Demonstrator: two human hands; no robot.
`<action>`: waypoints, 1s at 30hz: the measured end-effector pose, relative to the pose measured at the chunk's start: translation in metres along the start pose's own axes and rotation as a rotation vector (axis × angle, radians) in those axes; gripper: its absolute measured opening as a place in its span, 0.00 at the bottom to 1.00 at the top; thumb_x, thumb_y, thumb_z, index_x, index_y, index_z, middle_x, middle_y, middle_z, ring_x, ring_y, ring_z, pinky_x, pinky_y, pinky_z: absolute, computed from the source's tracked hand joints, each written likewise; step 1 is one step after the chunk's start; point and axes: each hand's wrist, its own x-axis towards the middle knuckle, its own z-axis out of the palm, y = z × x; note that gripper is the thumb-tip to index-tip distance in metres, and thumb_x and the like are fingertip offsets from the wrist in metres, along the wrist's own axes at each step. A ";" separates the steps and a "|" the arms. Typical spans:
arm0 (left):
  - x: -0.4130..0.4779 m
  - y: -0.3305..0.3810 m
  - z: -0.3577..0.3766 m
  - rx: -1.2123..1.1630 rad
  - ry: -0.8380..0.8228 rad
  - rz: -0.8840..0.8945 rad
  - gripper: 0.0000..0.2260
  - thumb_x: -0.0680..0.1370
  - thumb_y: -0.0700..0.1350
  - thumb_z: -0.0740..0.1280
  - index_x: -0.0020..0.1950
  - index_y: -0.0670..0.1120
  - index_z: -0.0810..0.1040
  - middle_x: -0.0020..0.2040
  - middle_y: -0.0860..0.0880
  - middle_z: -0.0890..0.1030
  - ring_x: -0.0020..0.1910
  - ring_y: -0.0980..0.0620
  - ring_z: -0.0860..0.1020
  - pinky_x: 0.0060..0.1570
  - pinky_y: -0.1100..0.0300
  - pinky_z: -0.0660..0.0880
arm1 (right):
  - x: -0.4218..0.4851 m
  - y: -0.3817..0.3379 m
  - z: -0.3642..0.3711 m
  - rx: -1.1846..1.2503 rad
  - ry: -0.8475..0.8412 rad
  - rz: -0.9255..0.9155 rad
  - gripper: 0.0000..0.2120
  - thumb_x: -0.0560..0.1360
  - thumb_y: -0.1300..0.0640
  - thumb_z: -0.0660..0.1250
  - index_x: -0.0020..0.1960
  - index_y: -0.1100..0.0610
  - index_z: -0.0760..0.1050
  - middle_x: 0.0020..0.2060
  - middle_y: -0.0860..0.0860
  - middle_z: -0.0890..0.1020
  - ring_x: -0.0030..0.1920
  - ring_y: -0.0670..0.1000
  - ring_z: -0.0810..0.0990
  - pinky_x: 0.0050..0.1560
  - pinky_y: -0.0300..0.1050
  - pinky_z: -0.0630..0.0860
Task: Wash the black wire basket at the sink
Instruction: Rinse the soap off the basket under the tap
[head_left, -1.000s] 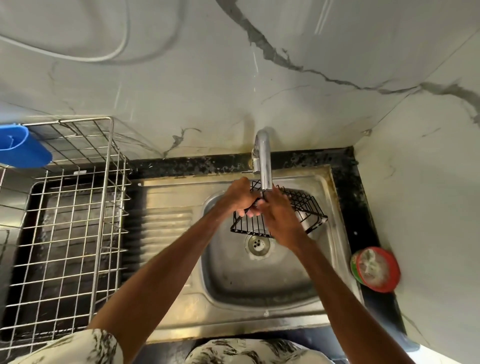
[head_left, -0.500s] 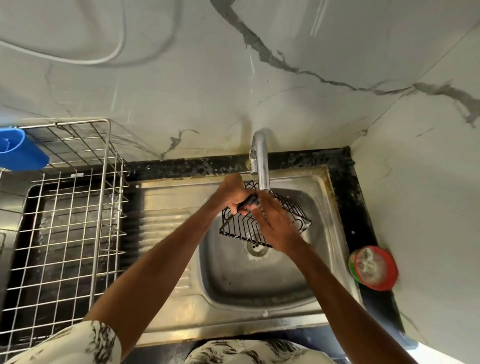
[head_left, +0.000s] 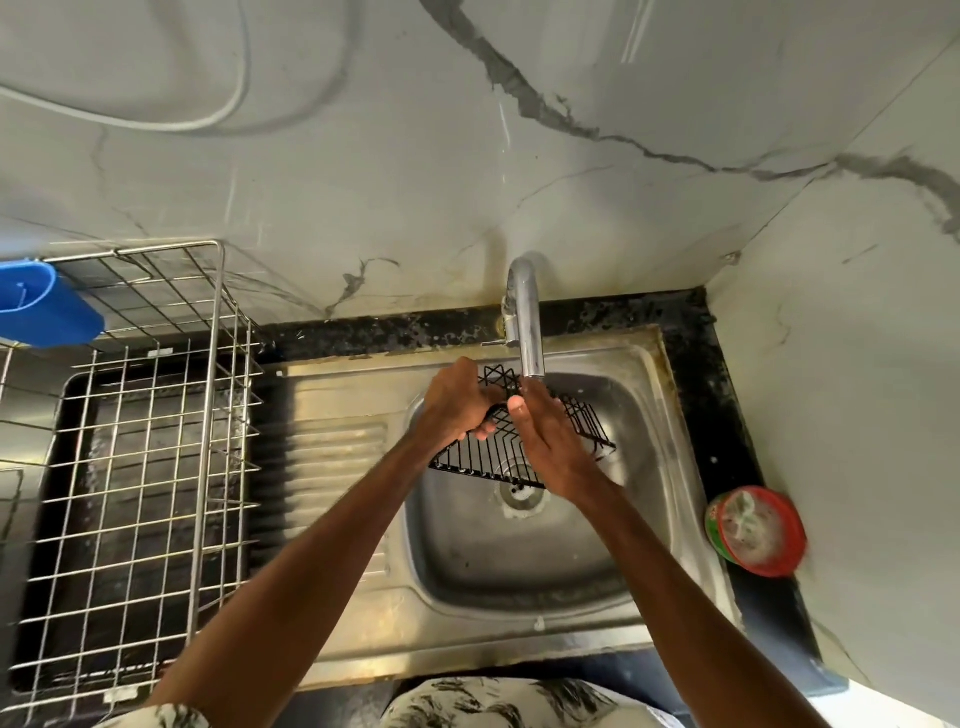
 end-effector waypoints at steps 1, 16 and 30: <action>-0.001 -0.001 -0.002 0.014 0.028 -0.002 0.14 0.81 0.48 0.71 0.43 0.38 0.80 0.27 0.49 0.81 0.18 0.58 0.77 0.19 0.68 0.69 | -0.001 -0.005 0.003 0.003 0.001 -0.048 0.27 0.86 0.43 0.45 0.83 0.51 0.51 0.82 0.50 0.54 0.78 0.40 0.48 0.79 0.48 0.41; -0.011 -0.009 -0.017 0.005 0.105 -0.003 0.13 0.84 0.42 0.66 0.58 0.31 0.72 0.33 0.44 0.82 0.19 0.58 0.77 0.18 0.69 0.67 | 0.003 0.062 0.003 0.053 0.021 0.156 0.34 0.82 0.33 0.44 0.83 0.49 0.48 0.82 0.46 0.51 0.81 0.45 0.48 0.81 0.58 0.50; -0.021 0.001 -0.018 0.100 0.083 0.069 0.13 0.84 0.42 0.66 0.42 0.44 0.67 0.30 0.48 0.79 0.18 0.60 0.77 0.21 0.69 0.70 | 0.018 0.069 0.005 0.036 0.095 0.035 0.30 0.84 0.36 0.46 0.82 0.45 0.50 0.82 0.44 0.53 0.81 0.42 0.50 0.80 0.60 0.54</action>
